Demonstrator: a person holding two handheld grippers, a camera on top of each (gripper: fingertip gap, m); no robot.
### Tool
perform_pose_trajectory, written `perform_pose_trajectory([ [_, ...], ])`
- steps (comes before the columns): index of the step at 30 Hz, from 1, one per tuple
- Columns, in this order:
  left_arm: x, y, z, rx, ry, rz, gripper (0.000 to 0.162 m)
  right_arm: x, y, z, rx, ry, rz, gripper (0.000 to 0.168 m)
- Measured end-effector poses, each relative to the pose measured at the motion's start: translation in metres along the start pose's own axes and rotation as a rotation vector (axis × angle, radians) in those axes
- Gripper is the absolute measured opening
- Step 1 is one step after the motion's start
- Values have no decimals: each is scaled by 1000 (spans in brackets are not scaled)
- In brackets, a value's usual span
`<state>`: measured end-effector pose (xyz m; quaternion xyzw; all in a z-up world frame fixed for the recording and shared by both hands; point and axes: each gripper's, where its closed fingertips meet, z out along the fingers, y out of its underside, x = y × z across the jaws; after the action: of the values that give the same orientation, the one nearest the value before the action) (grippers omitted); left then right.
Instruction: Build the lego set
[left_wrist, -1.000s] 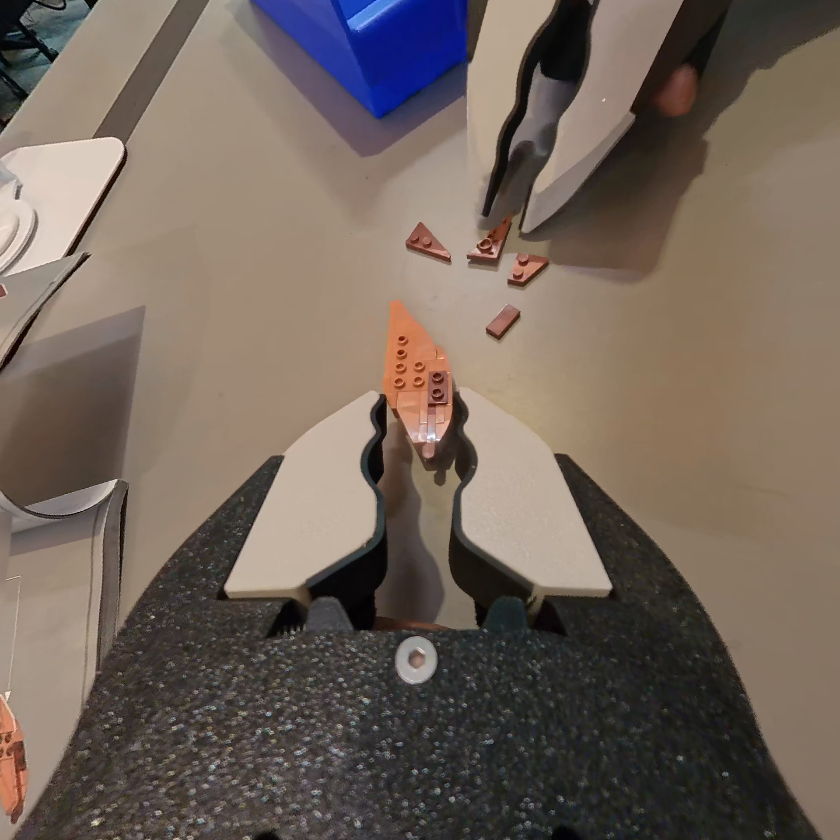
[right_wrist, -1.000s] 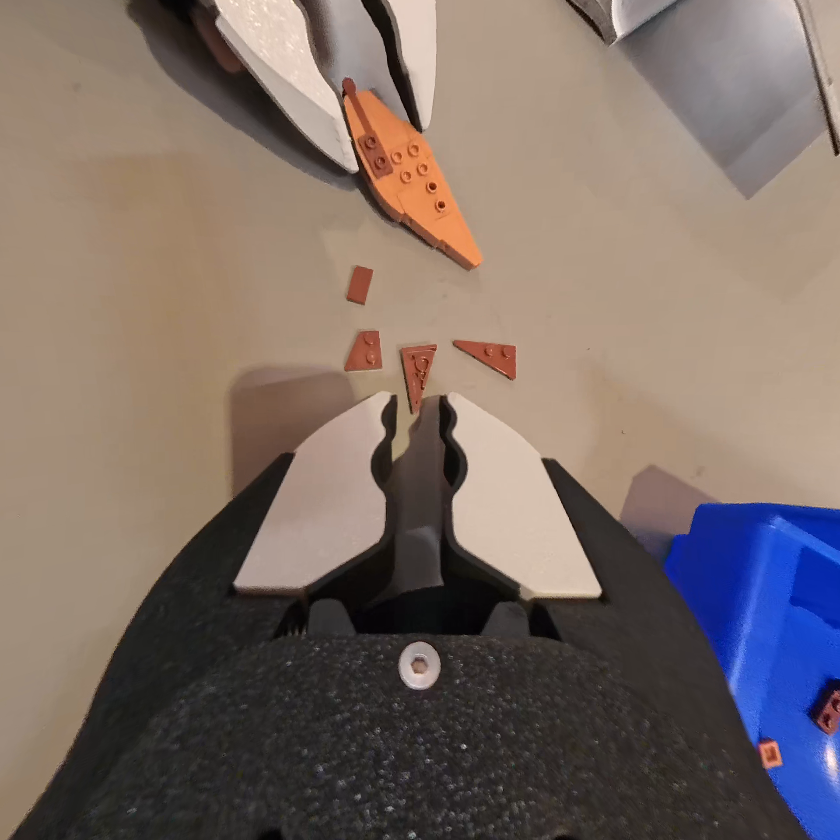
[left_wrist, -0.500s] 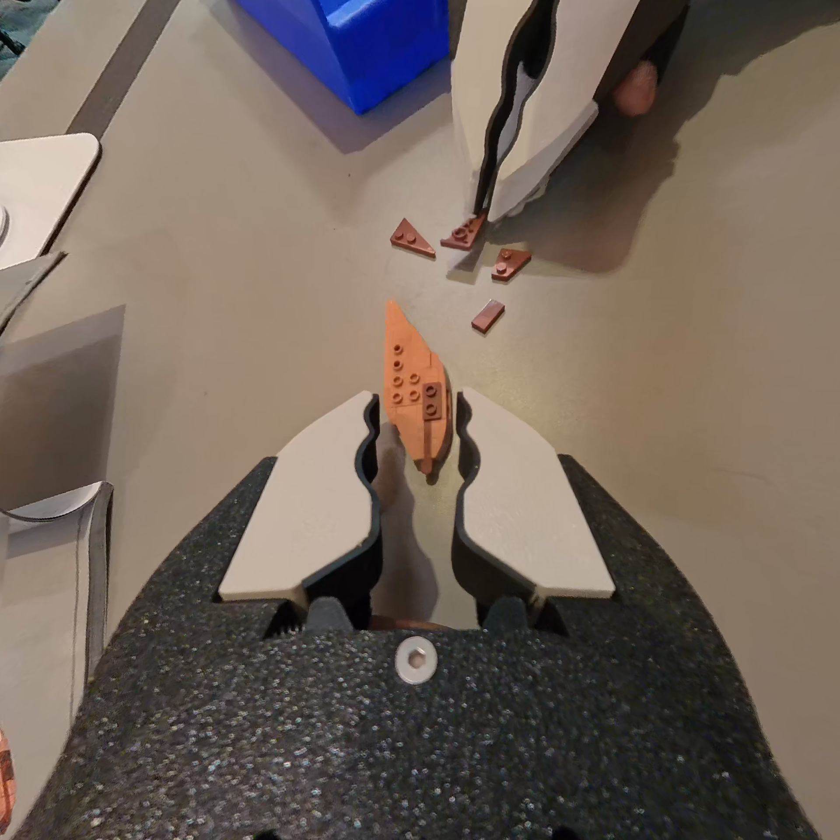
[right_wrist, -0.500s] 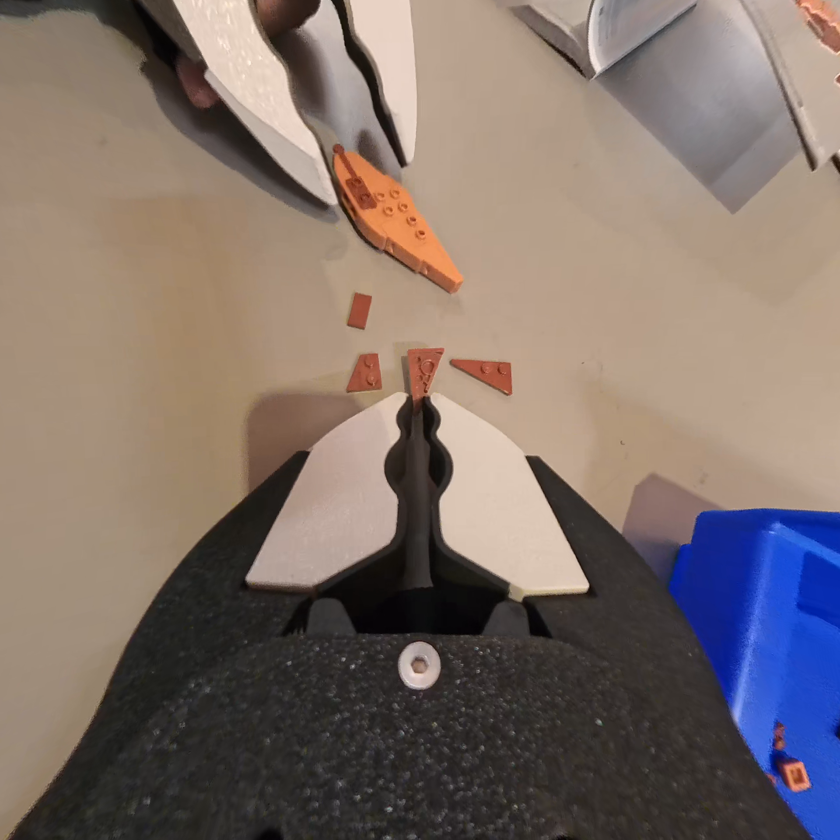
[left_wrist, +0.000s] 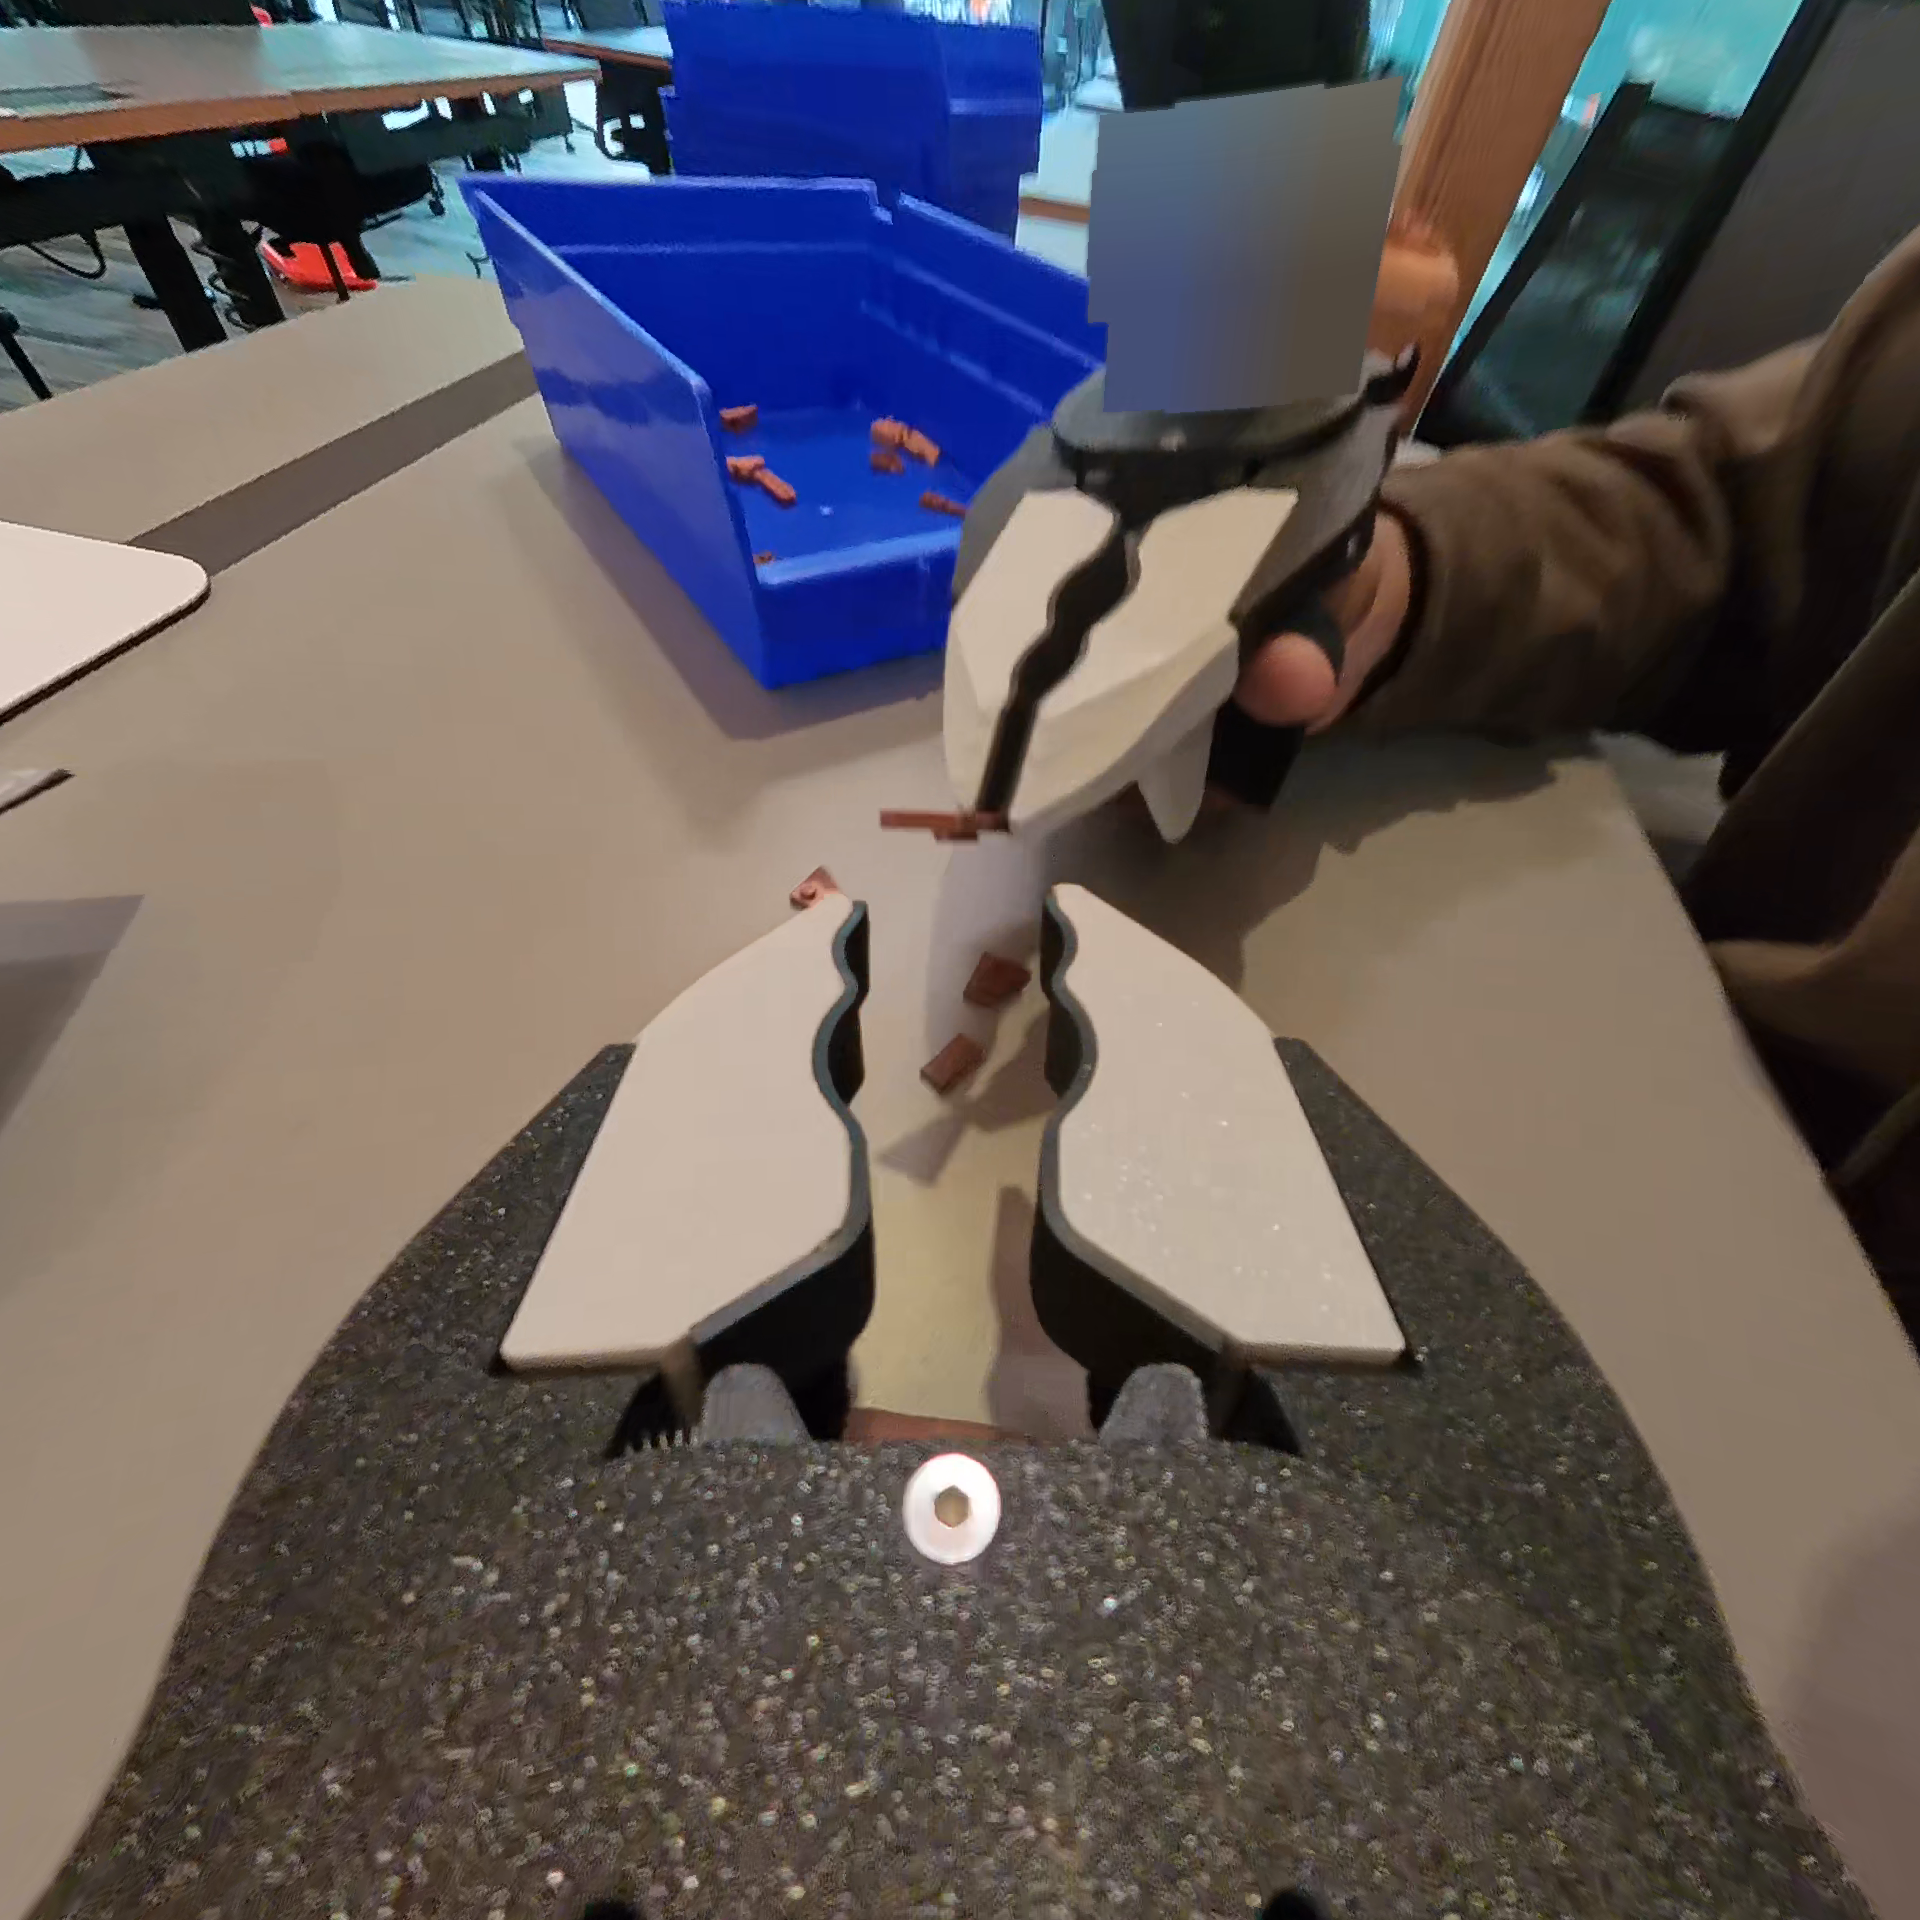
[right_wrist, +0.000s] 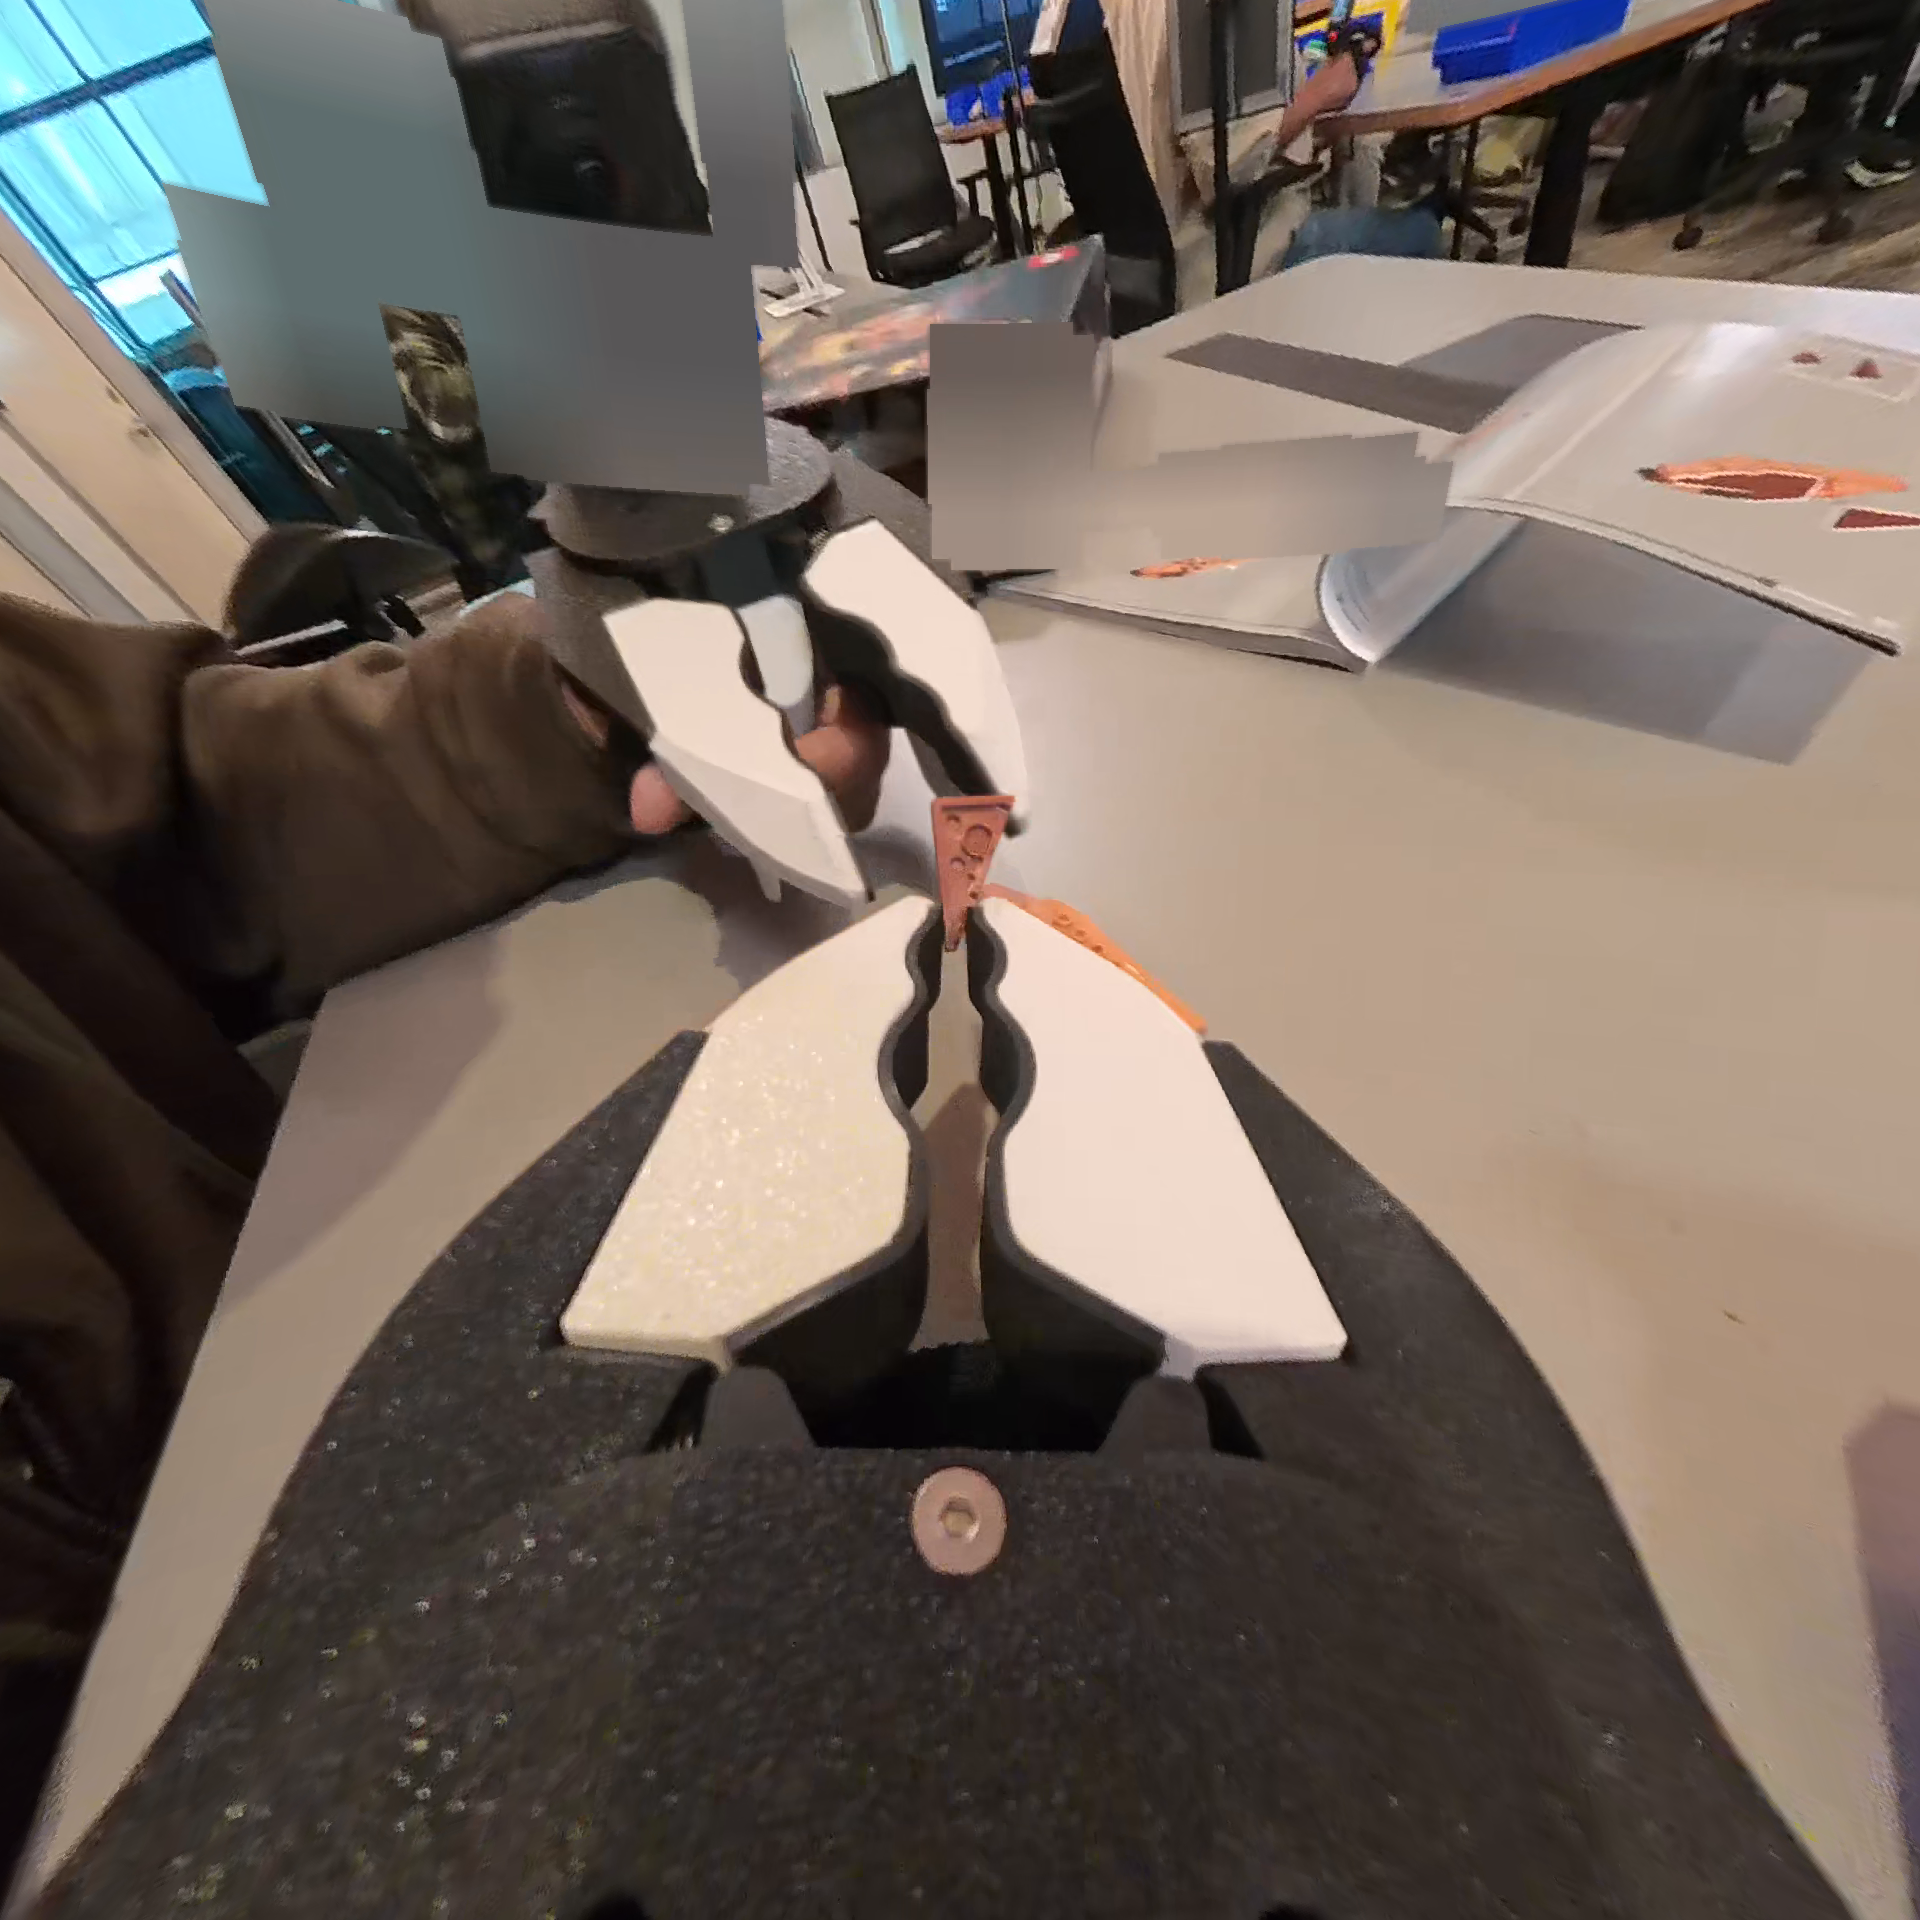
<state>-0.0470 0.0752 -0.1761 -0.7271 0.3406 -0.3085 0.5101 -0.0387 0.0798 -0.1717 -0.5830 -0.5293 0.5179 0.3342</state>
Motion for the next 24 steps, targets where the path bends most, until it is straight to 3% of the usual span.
perform_pose_trajectory([
  [8,2,-9,-4,73,58,-122,30,-11,4,7,-7,-36,-1,4],
  [24,7,2,0,0,64,-39,17,-13,12,8,-62,-19,-78,4],
])
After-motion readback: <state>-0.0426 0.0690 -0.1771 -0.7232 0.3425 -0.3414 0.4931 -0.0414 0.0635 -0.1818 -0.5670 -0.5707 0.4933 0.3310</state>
